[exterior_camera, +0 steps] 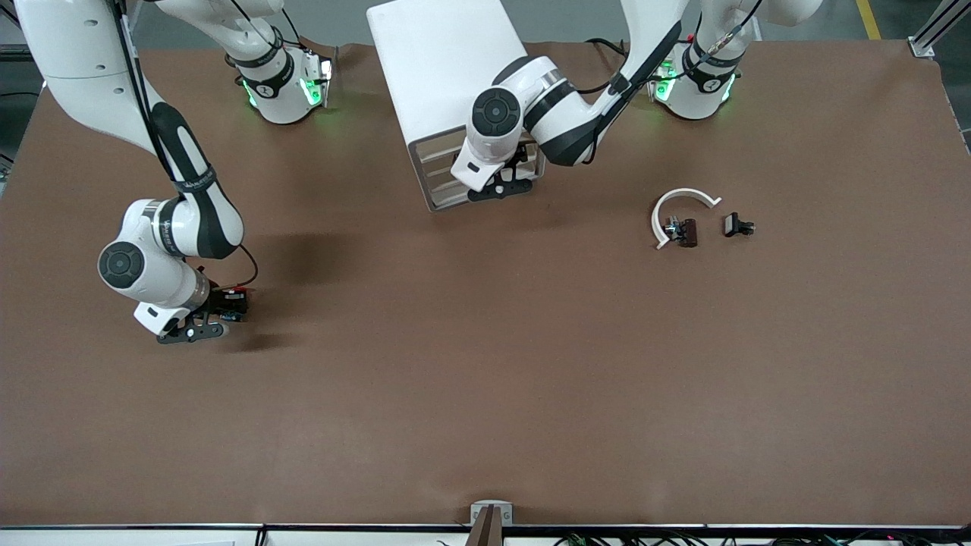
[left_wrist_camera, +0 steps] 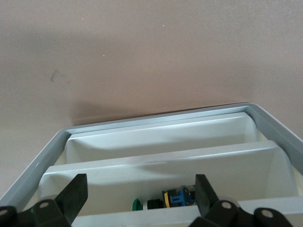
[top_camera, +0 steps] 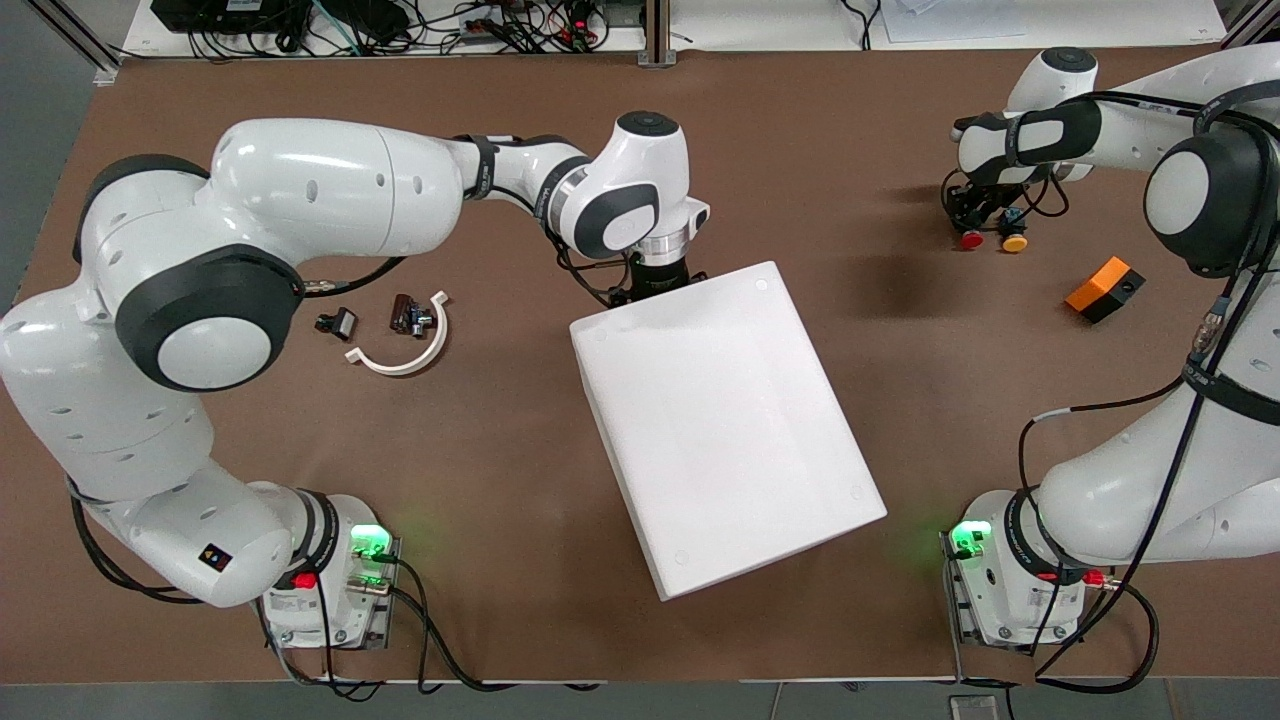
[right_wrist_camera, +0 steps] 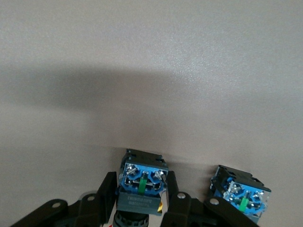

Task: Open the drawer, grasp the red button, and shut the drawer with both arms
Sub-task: 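Set the button on the table and open the right gripper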

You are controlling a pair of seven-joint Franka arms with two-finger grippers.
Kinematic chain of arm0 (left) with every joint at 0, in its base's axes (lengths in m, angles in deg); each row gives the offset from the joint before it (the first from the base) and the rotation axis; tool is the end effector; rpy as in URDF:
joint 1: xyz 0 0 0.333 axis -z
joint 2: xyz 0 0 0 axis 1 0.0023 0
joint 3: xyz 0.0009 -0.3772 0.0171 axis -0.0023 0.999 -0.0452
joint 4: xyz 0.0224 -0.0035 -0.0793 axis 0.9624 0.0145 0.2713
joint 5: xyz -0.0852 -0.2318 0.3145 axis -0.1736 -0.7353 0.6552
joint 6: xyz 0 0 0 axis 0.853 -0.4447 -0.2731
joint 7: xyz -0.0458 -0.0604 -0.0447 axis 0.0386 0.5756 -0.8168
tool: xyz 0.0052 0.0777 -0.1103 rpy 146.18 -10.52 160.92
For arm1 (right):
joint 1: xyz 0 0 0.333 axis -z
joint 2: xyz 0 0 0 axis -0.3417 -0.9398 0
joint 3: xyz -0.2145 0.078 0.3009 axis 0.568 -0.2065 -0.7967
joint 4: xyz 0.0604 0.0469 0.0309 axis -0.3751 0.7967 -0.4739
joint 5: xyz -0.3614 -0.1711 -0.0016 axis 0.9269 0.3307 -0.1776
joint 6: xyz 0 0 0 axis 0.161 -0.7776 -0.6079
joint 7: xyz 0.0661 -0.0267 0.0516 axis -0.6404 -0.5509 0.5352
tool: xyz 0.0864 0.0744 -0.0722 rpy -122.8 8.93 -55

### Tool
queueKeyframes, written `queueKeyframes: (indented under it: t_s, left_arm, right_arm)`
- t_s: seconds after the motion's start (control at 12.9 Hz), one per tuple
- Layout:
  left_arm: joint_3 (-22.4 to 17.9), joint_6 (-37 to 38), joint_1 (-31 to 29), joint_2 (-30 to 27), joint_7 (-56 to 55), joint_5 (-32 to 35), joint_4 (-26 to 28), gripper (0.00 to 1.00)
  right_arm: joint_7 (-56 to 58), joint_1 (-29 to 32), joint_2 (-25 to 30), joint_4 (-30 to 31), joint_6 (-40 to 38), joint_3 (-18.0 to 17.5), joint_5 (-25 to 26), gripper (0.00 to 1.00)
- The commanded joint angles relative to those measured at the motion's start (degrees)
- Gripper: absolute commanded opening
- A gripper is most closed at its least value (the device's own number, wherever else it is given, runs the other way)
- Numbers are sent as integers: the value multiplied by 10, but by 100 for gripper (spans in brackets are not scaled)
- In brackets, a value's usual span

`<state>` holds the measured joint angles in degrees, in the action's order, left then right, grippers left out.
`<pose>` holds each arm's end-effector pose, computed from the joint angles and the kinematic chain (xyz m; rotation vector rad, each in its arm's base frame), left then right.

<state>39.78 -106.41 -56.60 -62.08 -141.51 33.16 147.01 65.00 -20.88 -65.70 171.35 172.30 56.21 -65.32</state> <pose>0.3562 -0.5380 0.3136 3.0579 0.2869 -0.5281 0.6141 -0.0386 0.2040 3.0849 0.2310 -0.1124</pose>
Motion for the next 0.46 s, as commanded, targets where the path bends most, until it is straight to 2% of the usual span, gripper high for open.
queueKeyframes:
  t_s: [0.0, 0.23, 0.39]
  left_arm:
    - [-3, -3, -20, -10, -3, -2, -1, 100]
    - [-9, 10, -120, -11, 6, 5, -53, 100]
    - [-9, 43, -179, -11, 9, 72, -92, 100]
  right_arm:
    - [-9, 6, 18, 11, -1, -7, 10, 100]
    - [-19, 6, 78, 2, -68, -7, 8, 100]
    - [-87, 6, 118, -12, -130, -10, 5, 100]
